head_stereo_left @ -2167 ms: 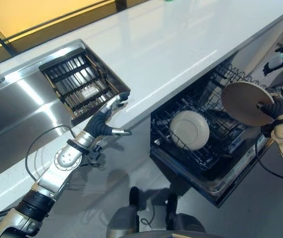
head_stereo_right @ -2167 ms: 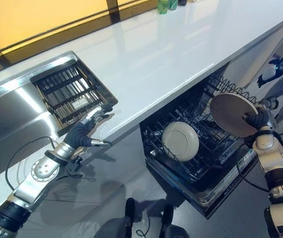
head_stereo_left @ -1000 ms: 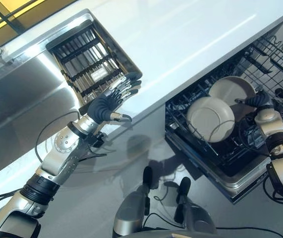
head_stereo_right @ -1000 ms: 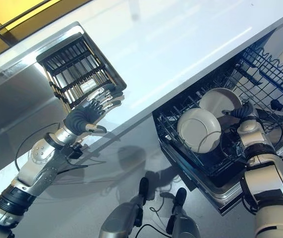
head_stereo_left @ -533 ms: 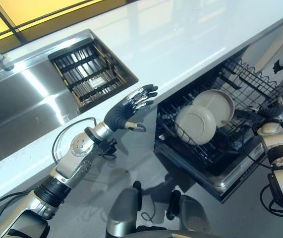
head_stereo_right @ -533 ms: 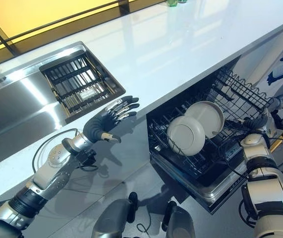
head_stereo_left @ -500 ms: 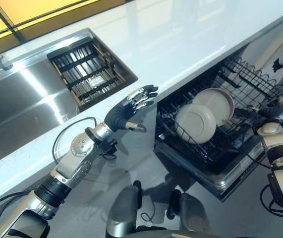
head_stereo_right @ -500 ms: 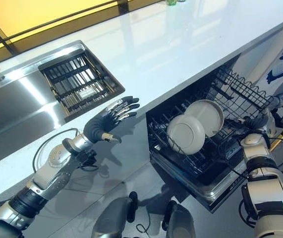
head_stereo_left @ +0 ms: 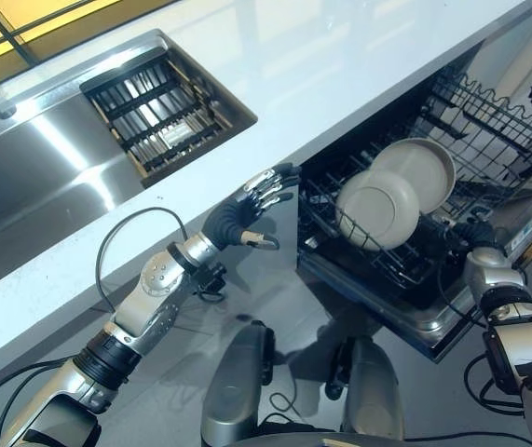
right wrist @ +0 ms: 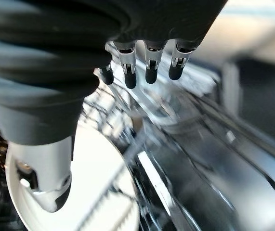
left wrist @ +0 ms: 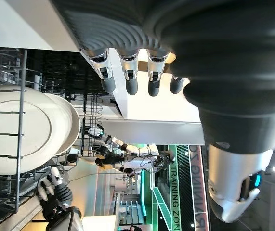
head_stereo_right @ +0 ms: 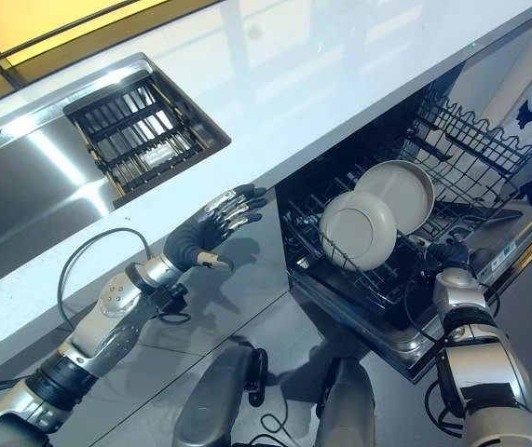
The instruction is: Pick up plates and place into dishwasher.
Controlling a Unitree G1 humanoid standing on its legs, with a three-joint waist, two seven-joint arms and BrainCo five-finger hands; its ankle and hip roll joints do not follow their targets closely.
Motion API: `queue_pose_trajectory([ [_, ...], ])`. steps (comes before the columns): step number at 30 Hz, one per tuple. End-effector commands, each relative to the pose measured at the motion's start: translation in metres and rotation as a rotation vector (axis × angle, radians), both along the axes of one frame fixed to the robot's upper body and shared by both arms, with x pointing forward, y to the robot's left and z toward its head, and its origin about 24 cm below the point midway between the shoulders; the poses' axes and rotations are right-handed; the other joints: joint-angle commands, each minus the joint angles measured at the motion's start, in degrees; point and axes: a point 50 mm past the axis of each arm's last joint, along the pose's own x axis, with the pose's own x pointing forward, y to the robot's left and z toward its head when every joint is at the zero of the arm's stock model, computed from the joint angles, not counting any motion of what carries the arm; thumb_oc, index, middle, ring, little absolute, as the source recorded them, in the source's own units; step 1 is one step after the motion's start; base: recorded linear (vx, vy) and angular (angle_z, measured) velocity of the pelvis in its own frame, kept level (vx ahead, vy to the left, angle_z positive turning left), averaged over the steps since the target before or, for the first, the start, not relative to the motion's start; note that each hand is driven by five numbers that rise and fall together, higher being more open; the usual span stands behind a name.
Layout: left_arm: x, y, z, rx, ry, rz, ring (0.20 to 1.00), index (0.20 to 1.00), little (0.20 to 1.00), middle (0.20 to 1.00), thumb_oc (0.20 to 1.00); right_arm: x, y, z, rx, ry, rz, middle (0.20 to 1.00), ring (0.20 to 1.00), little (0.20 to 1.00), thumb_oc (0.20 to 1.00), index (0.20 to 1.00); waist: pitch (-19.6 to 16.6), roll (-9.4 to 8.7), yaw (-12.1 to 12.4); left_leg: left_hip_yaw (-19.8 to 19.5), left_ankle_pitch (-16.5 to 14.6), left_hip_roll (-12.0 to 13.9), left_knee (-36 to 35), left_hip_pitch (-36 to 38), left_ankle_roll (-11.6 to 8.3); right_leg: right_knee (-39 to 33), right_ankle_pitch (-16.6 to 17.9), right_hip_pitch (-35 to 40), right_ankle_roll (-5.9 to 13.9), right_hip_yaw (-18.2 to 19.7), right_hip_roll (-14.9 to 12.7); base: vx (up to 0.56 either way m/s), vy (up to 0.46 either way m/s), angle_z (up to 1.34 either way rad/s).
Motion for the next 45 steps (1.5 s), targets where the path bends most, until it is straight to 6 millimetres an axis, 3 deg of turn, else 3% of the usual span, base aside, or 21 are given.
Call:
queue_pose_trajectory([
  [1,-0.007,-0.005,0.009,-0.077,-0.046,-0.015,1.0,1.0,1.0,1.0,1.0,-0.013,-0.005,-0.017,0.096,0.06,0.002,1.0,1.0,1.0,1.0,1.0,-0.69,1.95,0.92,1.69,-7.51,-2.16,1.95,1.9,5.49,0.79,-1.64,2.79,-5.13,-0.84,3.33,0.04,-0.01,0.01],
  [5,-0.007,-0.008,0.008,-0.07,-0.031,-0.025,1.0,1.0,1.0,1.0,1.0,-0.017,0.009,-0.036,0.261,0.107,0.082,1.0,1.0,1.0,1.0,1.0,-0.89,2.08,1.58,1.21,-7.22,-2.3,1.4,2.46,5.13,0.24,-1.5,3.62,-5.19,-1.14,3.45,0.06,-0.015,0.02],
  [11,-0.008,-0.005,0.008,-0.064,-0.005,-0.037,1.0,1.0,1.0,1.0,1.0,0.001,0.032,-0.022,0.446,-0.071,0.298,1.0,1.0,1.0,1.0,1.0,-0.89,2.35,2.43,0.32,-6.56,-2.68,0.67,2.78,4.52,-0.12,-1.42,4.31,-5.27,-1.69,3.4,0.05,-0.01,0.02],
  [15,-0.007,-0.001,0.014,-0.069,-0.01,-0.043,1.0,1.0,1.0,1.0,1.0,0.017,0.044,0.001,0.483,-0.19,0.421,1.0,1.0,1.0,1.0,1.0,-0.4,2.44,2.93,-0.18,-6.04,-3.19,0.96,1.51,4.3,0.61,-1.41,3.15,-5.14,-1.97,3.13,0.0,-0.003,0.01],
  [23,-0.001,0.006,0.024,-0.053,-0.014,-0.015,1.0,1.0,1.0,1.0,1.0,0.057,0.059,0.087,0.362,-0.339,0.547,1.0,1.0,1.0,1.0,1.0,1.22,2.54,4.94,-1.4,-4.2,-4.65,1.41,-2.81,4.35,3.45,-1.41,-1.77,-4.74,-2.68,2.36,-0.02,-0.008,0.01],
  [28,0.004,0.014,0.036,-0.045,-0.042,-0.008,1.0,1.0,1.0,1.0,1.0,0.071,0.067,0.135,0.305,-0.421,0.563,1.0,1.0,1.0,1.0,1.0,1.29,2.69,5.76,-1.77,-2.72,-5.33,1.3,-6.75,4.36,4.82,-1.16,-6.08,-4.54,-2.92,2.0,-0.06,-0.011,0.03],
  [31,0.007,0.016,0.039,-0.054,-0.037,0.005,1.0,1.0,1.0,1.0,1.0,0.074,0.071,0.152,0.337,-0.472,0.569,1.0,1.0,1.0,1.0,1.0,1.29,2.57,6.11,-1.92,-2.78,-5.44,1.76,-7.82,4.44,5.41,-1.4,-7.12,-4.59,-3.11,1.84,-0.01,-0.008,0.08],
  [36,0.01,0.019,0.044,-0.065,-0.034,0.017,1.0,1.0,1.0,1.0,1.0,0.077,0.079,0.17,0.446,-0.55,0.627,1.0,1.0,1.0,1.0,1.0,1.29,2.57,6.74,-1.99,-3.01,-5.76,3.22,-9.73,4.48,6.31,-1.54,-8.66,-4.49,-3.42,1.63,0.01,-0.012,0.06],
  [37,0.011,0.019,0.044,-0.061,-0.03,0.021,1.0,1.0,1.0,1.0,1.0,0.078,0.081,0.172,0.472,-0.56,0.643,1.0,1.0,1.0,1.0,1.0,1.27,2.55,6.87,-2.34,-4.82,-5.96,4.62,-9.7,4.33,7.32,-3.0,-8.53,-3.78,-2.73,1.7,0.01,-0.005,0.1],
  [38,0.011,0.019,0.044,-0.061,-0.031,0.021,1.0,1.0,1.0,1.0,1.0,0.078,0.081,0.173,0.472,-0.562,0.643,1.0,1.0,1.0,1.0,1.0,1.29,2.62,6.9,-2.07,-3.23,-5.8,4.03,-10.33,4.48,6.77,-1.62,-9.08,-4.4,-3.38,1.46,0.08,-0.016,0.09],
  [39,0.012,0.02,0.044,-0.06,-0.029,0.022,1.0,1.0,1.0,1.0,1.0,0.078,0.084,0.176,0.505,-0.579,0.664,1.0,1.0,1.0,1.0,1.0,1.27,2.59,6.94,-2.3,-4.88,-5.92,5.02,-10.05,4.36,7.57,-3.02,-8.8,-3.76,-2.64,1.61,-0.01,-0.001,0.05],
  [42,0.011,0.024,0.047,-0.065,-0.037,0.02,1.0,1.0,1.0,1.0,1.0,0.077,0.092,0.191,0.69,-0.703,0.755,1.0,1.0,1.0,1.0,1.0,1.26,2.77,7.03,-2.12,-5.1,-5.98,5.94,-10.94,4.47,8.25,-3.18,-9.63,-3.72,-2.37,1.44,-0.01,0.005,0.03],
  [43,0.01,0.025,0.046,-0.067,-0.037,0.018,1.0,1.0,1.0,1.0,1.0,0.076,0.097,0.197,0.805,-0.763,0.796,1.0,1.0,1.0,1.0,1.0,1.29,2.86,7.1,-1.74,-3.85,-5.79,5.78,-11.49,4.57,8.04,-2.07,-10.09,-4.25,-2.89,1.14,-0.01,0.014,0.09],
  [45,0.01,0.03,0.046,-0.076,-0.038,0.018,1.0,1.0,1.0,1.0,1.0,0.072,0.106,0.207,1.044,-0.916,0.881,1.0,1.0,1.0,1.0,1.0,0.94,2.95,7.08,-1.99,-6.13,-6.09,7.43,-11.33,4.49,9.26,-3.84,-9.91,-3.43,-2.17,1.24,0.04,0.008,0.09],
])
